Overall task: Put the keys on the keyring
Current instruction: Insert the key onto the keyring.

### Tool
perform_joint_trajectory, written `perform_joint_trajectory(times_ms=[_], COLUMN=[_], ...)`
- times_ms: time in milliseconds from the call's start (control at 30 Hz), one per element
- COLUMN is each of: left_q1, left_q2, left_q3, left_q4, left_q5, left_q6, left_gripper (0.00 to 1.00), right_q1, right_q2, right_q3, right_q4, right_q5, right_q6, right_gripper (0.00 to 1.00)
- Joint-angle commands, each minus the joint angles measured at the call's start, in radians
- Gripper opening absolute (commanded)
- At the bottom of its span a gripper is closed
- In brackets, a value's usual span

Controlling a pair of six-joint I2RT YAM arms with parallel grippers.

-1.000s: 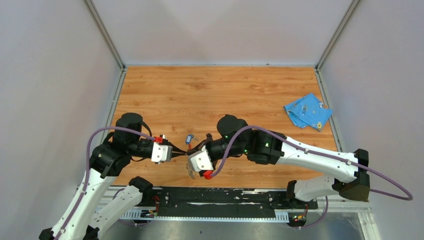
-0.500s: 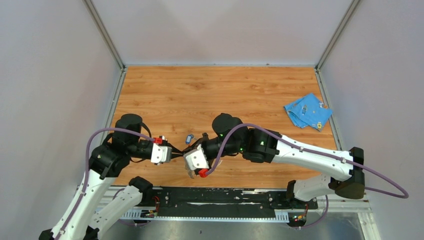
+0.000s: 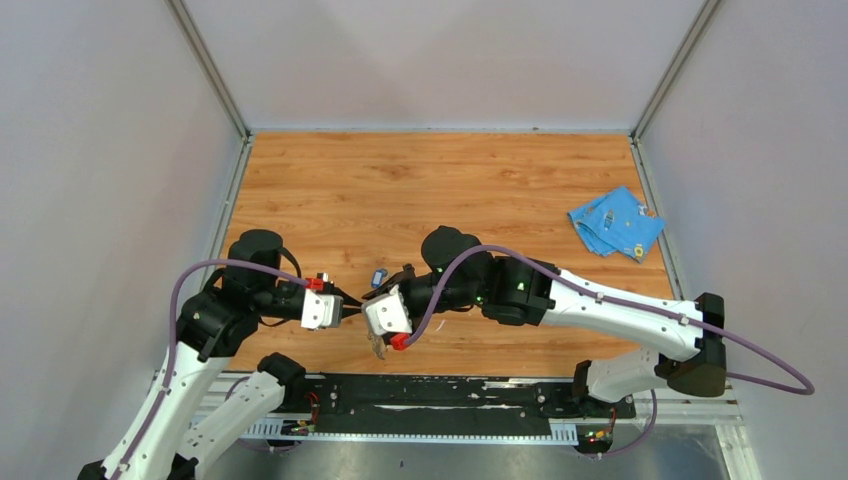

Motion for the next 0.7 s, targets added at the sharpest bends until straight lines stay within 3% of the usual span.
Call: perform_joint_trajectory(times_ms=[0, 433, 667], left_q1=[-0.006, -0.006, -0.006], left_q2=[-0.013, -0.031, -0.041], left_q3=[0.004, 0.006, 0.003], left_q4=[0.056, 0.056, 0.056], left_q5=[0.073, 0.09, 0.088], left_q6=[0.012, 0.031, 0.034], left_gripper=[0.0, 0.0, 0.0], right_q1=[0.009, -0.014, -0.048], right_q2=[0.028, 0.036, 0.065], right_q3=[0.022, 0.066, 0.169], right_q4=[0.033, -0.053, -0.225], right_q5=[0.055, 0.017, -0.051], right_q6=[0.02, 0.042, 0.028], right_gripper=[0.26, 0.32, 0.35])
